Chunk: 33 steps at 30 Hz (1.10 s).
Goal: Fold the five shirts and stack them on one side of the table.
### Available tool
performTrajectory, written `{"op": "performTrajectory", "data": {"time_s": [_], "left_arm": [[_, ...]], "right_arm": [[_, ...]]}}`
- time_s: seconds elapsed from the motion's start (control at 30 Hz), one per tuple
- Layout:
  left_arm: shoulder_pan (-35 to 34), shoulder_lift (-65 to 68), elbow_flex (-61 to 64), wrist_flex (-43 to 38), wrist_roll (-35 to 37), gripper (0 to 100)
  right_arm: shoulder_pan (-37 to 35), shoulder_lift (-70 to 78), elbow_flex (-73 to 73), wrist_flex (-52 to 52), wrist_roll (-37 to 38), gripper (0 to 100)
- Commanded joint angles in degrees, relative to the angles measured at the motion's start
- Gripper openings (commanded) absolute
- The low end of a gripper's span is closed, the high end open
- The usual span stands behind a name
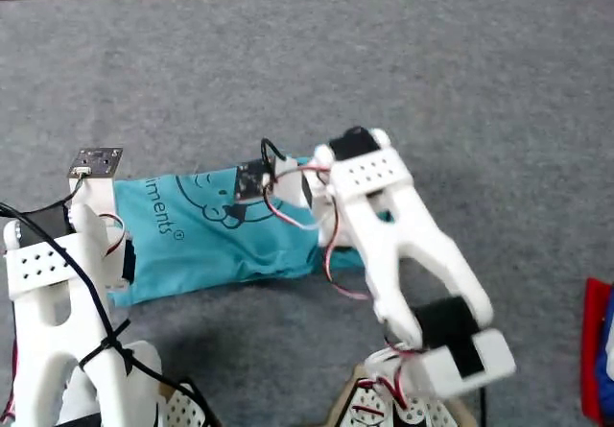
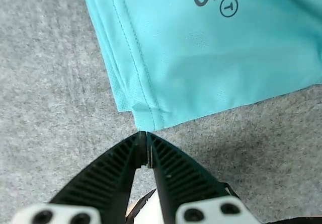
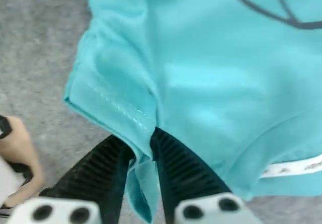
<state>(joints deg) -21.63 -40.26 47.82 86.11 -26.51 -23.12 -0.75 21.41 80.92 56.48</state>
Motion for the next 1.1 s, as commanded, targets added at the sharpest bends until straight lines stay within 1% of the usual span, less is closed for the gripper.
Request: {"op": "performTrajectory", "data": {"time_s": [0.0, 0.27, 0.57, 0.63, 0.77, 0.83, 0.87, 1.07], "left_arm": [[0.53, -1.27, -2.64, 0.0, -0.09, 2], [0.53, -1.45, -2.64, 0.0, -0.09, 2], [0.53, -1.45, -2.64, 0.0, -0.18, 2], [0.53, -1.45, -2.64, 0.0, -0.18, 2], [0.53, -1.45, -2.64, -0.09, -0.18, 2], [0.53, -1.45, -2.64, -0.09, -0.18, 3], [0.53, -1.45, -2.64, -0.09, -0.18, 3], [0.09, -1.45, -2.64, -0.62, -0.09, 10]], "right_arm": [[0.92, 5.76, -9.89, 1.58, 0.79, 0.5], [0.84, 15.34, -26.24, 8.26, 1.67, 0.5], [0.84, 23.16, -34.24, 9.05, 3.16, 1.2], [0.84, 23.6, -35.47, 9.05, 2.9, 5.8], [1.01, 22.73, -36.26, 9.32, 1.76, 25.0], [0.84, 21.93, -36.53, 10.29, 1.76, 32.3], [0.84, 21.23, -36.53, 10.9, 1.76, 33.8], [1.71, 15.25, -36.44, 17.05, 1.76, 33.8]]}}
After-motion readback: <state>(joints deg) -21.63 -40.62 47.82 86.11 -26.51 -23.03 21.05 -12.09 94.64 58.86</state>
